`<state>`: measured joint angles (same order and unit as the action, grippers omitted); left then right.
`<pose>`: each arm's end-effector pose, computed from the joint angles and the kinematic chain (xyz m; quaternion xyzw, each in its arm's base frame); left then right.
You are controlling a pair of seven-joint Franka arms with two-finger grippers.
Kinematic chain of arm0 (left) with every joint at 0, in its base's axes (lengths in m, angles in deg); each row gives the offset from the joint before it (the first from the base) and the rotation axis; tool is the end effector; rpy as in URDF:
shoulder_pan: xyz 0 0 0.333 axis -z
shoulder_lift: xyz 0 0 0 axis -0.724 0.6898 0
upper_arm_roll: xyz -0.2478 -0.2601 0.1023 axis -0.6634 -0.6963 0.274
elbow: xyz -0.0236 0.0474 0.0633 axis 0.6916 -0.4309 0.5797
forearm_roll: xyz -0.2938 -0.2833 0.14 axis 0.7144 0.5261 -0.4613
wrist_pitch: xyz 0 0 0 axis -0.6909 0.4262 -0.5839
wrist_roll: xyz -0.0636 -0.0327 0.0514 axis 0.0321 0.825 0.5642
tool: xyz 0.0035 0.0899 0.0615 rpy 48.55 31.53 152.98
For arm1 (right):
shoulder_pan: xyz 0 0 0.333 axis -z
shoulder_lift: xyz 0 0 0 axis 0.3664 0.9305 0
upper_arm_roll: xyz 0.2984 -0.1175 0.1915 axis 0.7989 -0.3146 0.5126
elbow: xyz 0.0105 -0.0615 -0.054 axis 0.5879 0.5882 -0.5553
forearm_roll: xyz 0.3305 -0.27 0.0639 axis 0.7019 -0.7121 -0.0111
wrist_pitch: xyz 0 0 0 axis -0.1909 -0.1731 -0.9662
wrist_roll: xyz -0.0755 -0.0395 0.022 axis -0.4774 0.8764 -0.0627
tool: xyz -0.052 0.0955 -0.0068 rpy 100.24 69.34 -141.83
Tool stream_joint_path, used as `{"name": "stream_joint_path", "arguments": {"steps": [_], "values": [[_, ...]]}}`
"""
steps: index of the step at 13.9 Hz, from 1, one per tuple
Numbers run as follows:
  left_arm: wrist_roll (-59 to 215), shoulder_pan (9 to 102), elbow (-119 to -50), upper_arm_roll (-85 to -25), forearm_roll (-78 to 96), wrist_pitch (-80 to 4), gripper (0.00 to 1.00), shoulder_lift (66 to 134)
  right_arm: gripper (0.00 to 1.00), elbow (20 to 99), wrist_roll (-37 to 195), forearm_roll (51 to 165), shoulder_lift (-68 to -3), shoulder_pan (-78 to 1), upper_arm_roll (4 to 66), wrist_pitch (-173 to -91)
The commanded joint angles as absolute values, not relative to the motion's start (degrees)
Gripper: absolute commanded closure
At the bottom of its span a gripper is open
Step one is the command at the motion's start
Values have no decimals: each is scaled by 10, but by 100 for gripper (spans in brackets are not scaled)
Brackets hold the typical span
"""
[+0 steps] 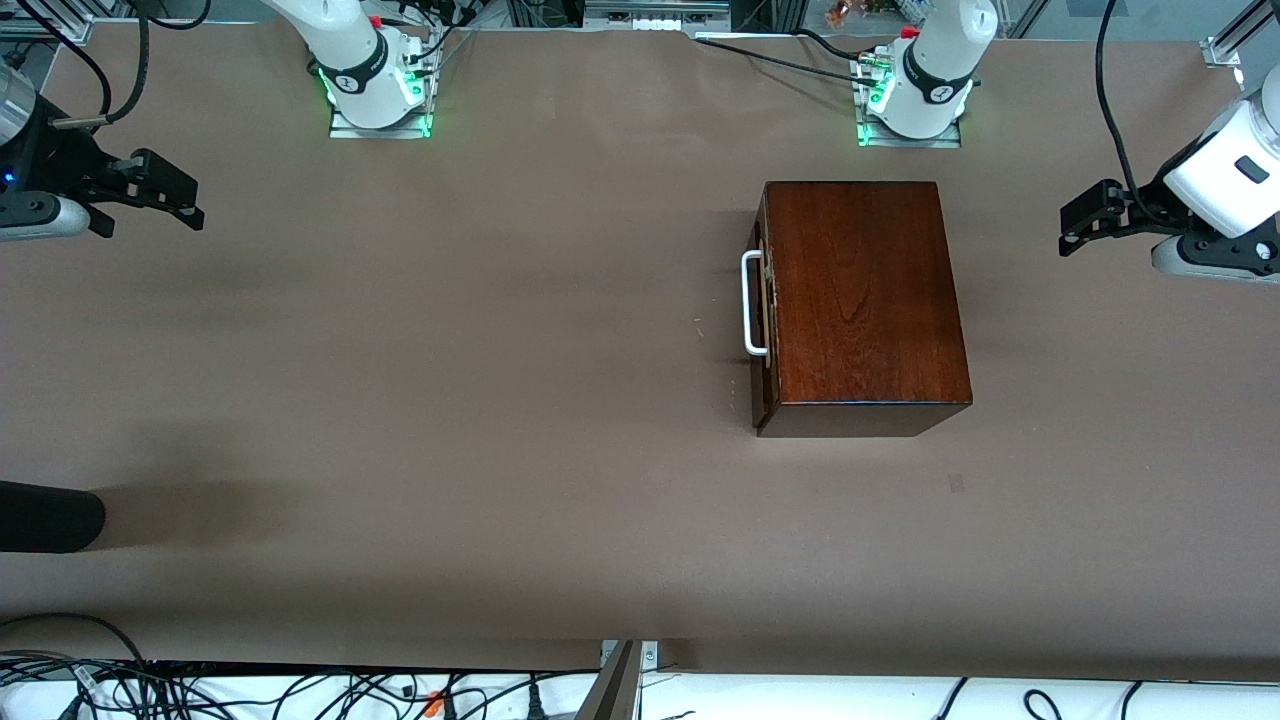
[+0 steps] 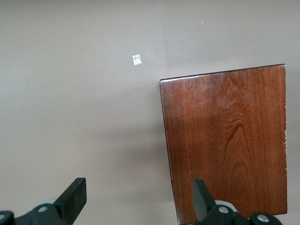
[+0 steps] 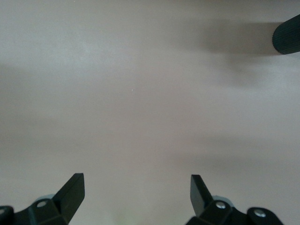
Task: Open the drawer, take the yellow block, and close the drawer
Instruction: 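Move the left gripper toward the white drawer handle of the box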
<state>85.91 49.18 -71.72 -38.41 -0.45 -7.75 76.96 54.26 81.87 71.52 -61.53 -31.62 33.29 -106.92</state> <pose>0.6045 -0.0417 0.6753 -0.9984 0.0500 0.0261 0.0070 0.5782 0.0305 0.6772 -0.9989 -0.0471 0.0032 0.0054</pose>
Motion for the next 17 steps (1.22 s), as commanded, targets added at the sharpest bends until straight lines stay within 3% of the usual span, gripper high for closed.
{"name": "stream_joint_path", "arguments": {"steps": [1, 14, 17], "values": [[867, 491, -731, -386, -16, -84, 0, 754, 0, 531, 820, 714, -611, -312, 334, -1061], [830, 496, -728, -388, 14, -86, 0, 757, 0, 531, 820, 714, -611, -312, 332, -1061], [736, 499, -731, -463, 12, -94, 0, 764, 0, 531, 820, 714, -611, -312, 332, -1061]]}}
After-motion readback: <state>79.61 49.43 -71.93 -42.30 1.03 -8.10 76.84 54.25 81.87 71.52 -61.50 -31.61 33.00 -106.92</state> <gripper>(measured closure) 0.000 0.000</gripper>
